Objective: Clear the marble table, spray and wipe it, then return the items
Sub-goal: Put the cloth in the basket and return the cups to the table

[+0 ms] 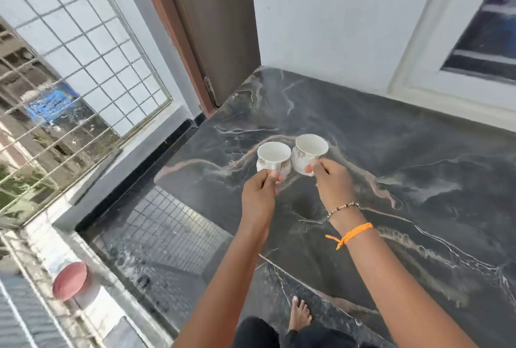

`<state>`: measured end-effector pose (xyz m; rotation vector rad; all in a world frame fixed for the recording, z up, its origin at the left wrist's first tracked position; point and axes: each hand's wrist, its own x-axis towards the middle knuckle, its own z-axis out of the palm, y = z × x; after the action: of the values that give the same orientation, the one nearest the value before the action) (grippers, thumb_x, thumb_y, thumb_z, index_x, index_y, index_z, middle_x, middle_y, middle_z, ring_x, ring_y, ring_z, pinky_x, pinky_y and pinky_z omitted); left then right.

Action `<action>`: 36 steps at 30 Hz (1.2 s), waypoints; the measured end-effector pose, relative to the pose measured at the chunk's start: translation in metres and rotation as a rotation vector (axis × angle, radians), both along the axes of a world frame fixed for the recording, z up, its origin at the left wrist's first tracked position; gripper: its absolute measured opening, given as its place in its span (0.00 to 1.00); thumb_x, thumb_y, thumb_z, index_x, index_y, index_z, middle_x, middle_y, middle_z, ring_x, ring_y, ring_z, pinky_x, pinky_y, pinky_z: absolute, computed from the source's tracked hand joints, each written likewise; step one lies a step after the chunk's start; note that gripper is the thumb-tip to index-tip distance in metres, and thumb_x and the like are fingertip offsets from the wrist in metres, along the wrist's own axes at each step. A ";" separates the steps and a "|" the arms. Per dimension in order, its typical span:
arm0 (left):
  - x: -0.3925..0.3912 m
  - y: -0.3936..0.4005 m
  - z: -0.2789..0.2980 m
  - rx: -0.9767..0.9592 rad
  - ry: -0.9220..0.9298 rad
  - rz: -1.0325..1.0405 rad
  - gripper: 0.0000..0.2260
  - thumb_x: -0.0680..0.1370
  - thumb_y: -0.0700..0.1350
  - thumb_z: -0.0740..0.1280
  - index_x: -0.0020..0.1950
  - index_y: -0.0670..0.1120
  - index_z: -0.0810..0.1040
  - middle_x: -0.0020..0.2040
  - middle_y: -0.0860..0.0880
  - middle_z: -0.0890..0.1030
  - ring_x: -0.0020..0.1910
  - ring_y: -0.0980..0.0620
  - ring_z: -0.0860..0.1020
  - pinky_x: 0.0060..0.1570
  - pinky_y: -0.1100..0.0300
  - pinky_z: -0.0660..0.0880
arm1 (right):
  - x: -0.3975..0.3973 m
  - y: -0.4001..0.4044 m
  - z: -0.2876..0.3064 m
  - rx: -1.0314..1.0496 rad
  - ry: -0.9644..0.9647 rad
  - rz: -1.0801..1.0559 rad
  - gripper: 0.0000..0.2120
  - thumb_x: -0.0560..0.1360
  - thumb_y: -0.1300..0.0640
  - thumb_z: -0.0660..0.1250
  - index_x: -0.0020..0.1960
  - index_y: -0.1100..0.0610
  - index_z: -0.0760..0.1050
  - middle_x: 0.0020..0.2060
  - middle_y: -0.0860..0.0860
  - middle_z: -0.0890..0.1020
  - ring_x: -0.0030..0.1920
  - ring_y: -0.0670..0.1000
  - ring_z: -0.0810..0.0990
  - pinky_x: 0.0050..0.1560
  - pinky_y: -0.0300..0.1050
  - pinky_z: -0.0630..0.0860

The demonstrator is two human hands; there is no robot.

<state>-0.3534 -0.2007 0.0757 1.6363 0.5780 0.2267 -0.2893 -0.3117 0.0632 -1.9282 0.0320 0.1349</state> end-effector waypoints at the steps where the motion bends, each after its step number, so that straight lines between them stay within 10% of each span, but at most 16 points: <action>1: 0.012 0.009 0.000 -0.001 -0.004 -0.006 0.13 0.80 0.45 0.59 0.35 0.48 0.75 0.30 0.54 0.69 0.29 0.61 0.66 0.32 0.73 0.65 | 0.010 0.008 0.001 -0.014 0.000 -0.002 0.13 0.78 0.56 0.59 0.37 0.55 0.77 0.25 0.48 0.69 0.32 0.51 0.68 0.36 0.46 0.65; 5: 0.060 0.043 -0.005 -0.002 -0.004 -0.040 0.14 0.80 0.45 0.59 0.35 0.49 0.75 0.31 0.52 0.68 0.31 0.57 0.66 0.34 0.66 0.64 | 0.050 0.037 -0.001 -0.076 -0.032 -0.029 0.13 0.78 0.56 0.59 0.39 0.58 0.78 0.26 0.46 0.71 0.31 0.49 0.68 0.31 0.34 0.63; 16: 0.229 0.176 -0.034 0.023 0.001 -0.274 0.15 0.80 0.42 0.58 0.41 0.33 0.73 0.29 0.50 0.66 0.25 0.62 0.63 0.26 0.72 0.61 | 0.176 0.162 -0.029 -0.141 -0.012 -0.270 0.13 0.78 0.57 0.59 0.42 0.62 0.80 0.39 0.59 0.81 0.41 0.55 0.75 0.39 0.47 0.61; 24: 0.340 0.251 -0.066 0.044 0.034 -0.493 0.14 0.80 0.44 0.58 0.34 0.50 0.73 0.31 0.53 0.69 0.32 0.58 0.67 0.37 0.64 0.65 | 0.266 0.236 -0.058 -0.175 0.012 -0.484 0.17 0.75 0.51 0.56 0.40 0.60 0.79 0.27 0.48 0.71 0.41 0.58 0.75 0.40 0.46 0.63; 36: 0.418 0.265 -0.091 -0.028 0.061 -0.573 0.15 0.80 0.42 0.58 0.34 0.48 0.73 0.30 0.51 0.67 0.30 0.57 0.65 0.28 0.74 0.63 | 0.335 0.260 -0.089 -0.256 0.063 -0.616 0.12 0.77 0.59 0.60 0.44 0.65 0.79 0.43 0.63 0.81 0.47 0.63 0.77 0.41 0.47 0.64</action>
<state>0.0650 0.0643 -0.0153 1.7157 0.1382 -0.2527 0.0452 -0.0519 -0.0255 -2.0788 0.7063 -0.2312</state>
